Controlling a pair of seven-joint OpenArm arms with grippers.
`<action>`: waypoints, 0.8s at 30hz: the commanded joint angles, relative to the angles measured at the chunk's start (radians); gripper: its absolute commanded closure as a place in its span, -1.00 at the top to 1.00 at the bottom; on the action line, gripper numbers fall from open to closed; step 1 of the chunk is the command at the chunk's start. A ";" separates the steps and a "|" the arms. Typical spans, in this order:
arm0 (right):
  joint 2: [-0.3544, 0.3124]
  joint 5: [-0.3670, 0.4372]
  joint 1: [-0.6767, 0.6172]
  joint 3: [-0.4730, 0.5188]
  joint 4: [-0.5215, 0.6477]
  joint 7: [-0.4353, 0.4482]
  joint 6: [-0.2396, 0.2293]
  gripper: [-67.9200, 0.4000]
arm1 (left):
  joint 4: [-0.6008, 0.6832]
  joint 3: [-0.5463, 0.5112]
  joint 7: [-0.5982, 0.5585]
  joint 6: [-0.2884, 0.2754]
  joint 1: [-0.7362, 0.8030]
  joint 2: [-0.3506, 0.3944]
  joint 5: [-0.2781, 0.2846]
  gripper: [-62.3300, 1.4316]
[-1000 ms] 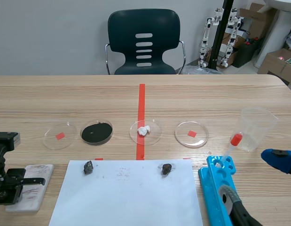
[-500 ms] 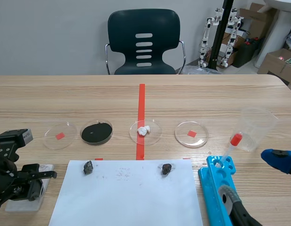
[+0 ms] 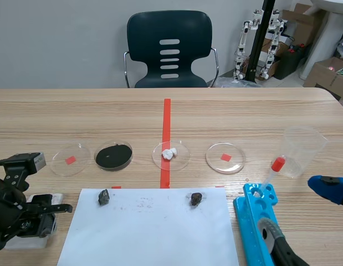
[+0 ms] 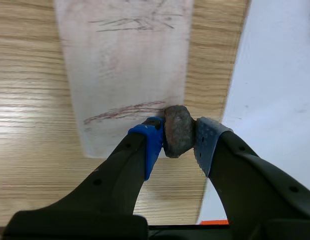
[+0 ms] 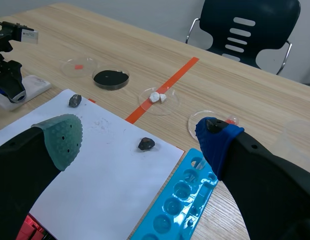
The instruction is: Rub the mineral on the streak plate below the first streak
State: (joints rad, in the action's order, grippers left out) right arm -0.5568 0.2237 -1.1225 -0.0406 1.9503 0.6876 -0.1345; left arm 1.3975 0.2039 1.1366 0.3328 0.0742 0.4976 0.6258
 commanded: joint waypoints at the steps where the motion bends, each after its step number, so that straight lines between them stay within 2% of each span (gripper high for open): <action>1: 0.000 0.004 0.009 0.007 0.006 0.015 0.003 0.40 | -0.008 -0.006 0.024 0.029 0.008 0.019 -0.086 -0.78; 7: 0.000 0.004 0.009 0.007 0.006 0.015 0.003 0.40 | -0.008 -0.010 0.103 0.099 0.010 0.020 -0.273 -0.78; 10: 0.000 0.004 0.009 0.007 0.006 0.015 0.003 0.40 | -0.008 -0.010 0.113 0.106 0.014 0.021 -0.329 -0.78; 13: 0.000 0.004 0.009 0.007 0.006 0.015 0.003 0.40 | 0.001 -0.018 0.077 0.113 0.029 0.021 -0.344 -0.78; 17: 0.000 0.004 0.009 0.007 0.006 0.015 0.003 0.40 | 0.055 -0.056 -0.031 0.122 0.075 0.021 -0.347 -0.78; 21: 0.000 0.004 0.009 0.007 0.006 0.015 0.003 0.40 | 0.130 -0.117 -0.171 0.121 0.135 0.020 -0.351 -0.78; 24: 0.000 0.004 0.009 0.007 0.006 0.015 0.003 0.40 | 0.180 -0.168 -0.327 0.119 0.186 0.013 -0.350 -0.78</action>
State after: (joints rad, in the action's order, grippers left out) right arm -0.5568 0.2241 -1.1225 -0.0406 1.9503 0.6876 -0.1345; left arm 1.5581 0.0528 0.8371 0.4454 0.2523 0.5064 0.2867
